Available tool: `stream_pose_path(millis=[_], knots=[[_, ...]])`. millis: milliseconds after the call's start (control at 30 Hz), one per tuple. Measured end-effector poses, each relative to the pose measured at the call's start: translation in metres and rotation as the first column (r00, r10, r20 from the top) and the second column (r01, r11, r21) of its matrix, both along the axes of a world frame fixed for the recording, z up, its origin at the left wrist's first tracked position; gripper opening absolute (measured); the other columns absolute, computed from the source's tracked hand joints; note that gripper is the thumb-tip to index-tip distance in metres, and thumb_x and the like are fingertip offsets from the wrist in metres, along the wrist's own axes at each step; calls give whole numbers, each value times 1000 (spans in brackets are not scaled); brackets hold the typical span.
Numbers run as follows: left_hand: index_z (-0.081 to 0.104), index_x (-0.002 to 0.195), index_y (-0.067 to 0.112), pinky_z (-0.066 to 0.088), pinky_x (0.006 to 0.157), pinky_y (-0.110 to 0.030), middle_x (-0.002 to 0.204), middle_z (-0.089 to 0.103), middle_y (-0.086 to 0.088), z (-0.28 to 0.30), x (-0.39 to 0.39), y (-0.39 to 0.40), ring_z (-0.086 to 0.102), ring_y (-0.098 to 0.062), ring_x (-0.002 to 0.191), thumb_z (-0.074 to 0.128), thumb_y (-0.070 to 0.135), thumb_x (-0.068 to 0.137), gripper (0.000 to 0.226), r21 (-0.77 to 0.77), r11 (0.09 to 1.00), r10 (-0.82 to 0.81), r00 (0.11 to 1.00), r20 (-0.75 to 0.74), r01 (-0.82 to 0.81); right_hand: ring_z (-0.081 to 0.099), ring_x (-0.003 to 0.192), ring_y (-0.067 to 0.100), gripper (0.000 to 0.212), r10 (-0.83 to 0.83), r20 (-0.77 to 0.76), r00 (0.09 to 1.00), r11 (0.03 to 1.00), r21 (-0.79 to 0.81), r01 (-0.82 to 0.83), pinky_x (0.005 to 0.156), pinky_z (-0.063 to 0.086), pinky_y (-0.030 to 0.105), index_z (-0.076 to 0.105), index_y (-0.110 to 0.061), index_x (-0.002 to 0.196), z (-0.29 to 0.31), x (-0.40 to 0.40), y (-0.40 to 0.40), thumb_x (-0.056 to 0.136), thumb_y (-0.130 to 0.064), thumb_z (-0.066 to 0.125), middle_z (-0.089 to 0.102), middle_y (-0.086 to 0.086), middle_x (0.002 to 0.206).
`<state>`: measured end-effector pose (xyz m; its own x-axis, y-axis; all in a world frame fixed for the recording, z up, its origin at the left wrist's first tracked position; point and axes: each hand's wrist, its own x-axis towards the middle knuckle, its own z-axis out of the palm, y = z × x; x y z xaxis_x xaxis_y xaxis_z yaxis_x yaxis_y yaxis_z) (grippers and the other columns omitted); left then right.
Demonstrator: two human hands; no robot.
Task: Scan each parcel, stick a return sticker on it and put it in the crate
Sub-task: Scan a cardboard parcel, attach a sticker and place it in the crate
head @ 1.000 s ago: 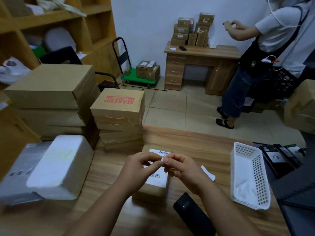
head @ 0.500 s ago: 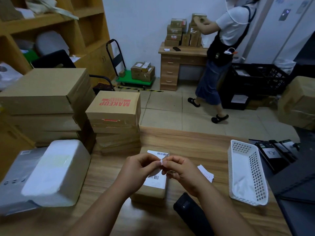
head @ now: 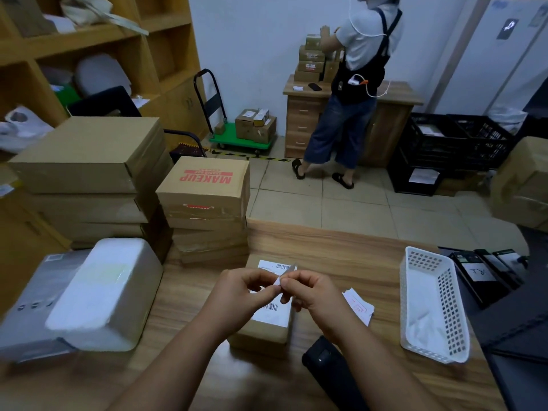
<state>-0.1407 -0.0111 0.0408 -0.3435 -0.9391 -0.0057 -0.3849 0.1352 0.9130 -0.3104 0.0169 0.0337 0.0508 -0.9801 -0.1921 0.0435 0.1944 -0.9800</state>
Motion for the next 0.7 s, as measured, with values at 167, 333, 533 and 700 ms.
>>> stream_pose_path(millis=[167,333,533,700], knots=[[78,88,26,55,75,-24,83,75,13,2,-1,3,69,-5,83,74,22,84,7,-2,999,43,999,17,-43,56,63,4,16,1,-52,999,999,-48,-3,57,41,19,72,-12,80,-1,1,-1,93,-8,62,65,-5,65],[79,85,25,53,72,-24,82,75,8,2,-5,4,68,-4,81,70,23,88,10,47,996,81,997,-8,-81,58,65,4,12,1,-71,998,998,-63,-6,57,41,18,73,-9,84,-5,-2,0,92,-10,64,67,-5,69],[67,75,8,53,77,-49,75,69,-6,-7,-9,-4,62,-12,70,59,11,92,20,150,962,245,962,-120,-226,61,74,9,21,-42,-102,994,998,38,46,61,44,23,62,-16,75,-15,-9,-1,93,-9,54,67,-3,74],[70,79,8,53,76,-39,78,72,-2,-10,-24,-6,65,-10,71,60,15,94,19,212,963,200,968,-152,-166,67,84,15,11,-106,24,994,991,81,104,66,50,29,65,-14,84,-23,-17,-1,92,-13,58,71,2,87]])
